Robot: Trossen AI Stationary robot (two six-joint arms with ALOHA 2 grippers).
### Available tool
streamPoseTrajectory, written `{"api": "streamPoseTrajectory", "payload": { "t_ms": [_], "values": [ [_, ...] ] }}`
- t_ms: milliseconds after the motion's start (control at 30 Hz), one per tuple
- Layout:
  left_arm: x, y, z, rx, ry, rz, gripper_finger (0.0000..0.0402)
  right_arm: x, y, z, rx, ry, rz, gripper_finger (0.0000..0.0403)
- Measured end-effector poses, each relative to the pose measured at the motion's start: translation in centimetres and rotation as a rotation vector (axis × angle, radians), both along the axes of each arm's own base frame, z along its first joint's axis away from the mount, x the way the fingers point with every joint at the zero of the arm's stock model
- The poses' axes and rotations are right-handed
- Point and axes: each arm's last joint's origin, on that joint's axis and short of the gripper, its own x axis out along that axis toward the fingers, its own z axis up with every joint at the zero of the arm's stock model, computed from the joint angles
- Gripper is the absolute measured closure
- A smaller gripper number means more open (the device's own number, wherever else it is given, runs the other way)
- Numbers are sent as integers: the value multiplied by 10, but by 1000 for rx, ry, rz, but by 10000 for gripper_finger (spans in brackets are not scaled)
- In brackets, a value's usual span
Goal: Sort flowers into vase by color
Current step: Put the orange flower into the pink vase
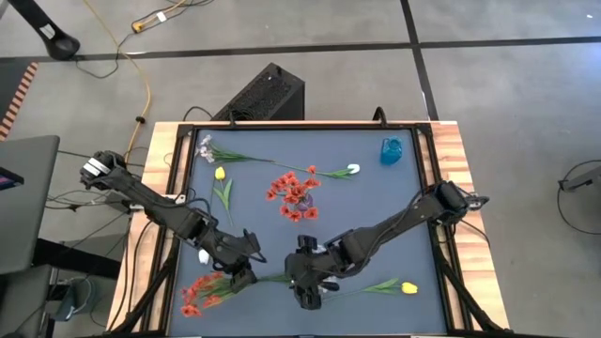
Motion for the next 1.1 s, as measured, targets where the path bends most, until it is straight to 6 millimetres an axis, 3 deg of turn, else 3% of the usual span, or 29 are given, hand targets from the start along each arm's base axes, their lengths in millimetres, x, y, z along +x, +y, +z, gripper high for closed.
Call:
{"api": "streamPoseTrajectory", "payload": {
  "t_ms": [133,600,767,1100],
  "values": [
    [1,0,1,4,-27,-11,401,2,3,-8,-8,17,4,133],
    [1,0,1,12,-29,-15,401,2,1,-6,-21,2,-40,141],
    [1,-1,1,18,-33,-9,401,2,0,-6,-19,3,-39,189],
    [-1,-4,1,45,-50,-11,401,2,0,-7,-24,16,-38,330]
  ]
}}
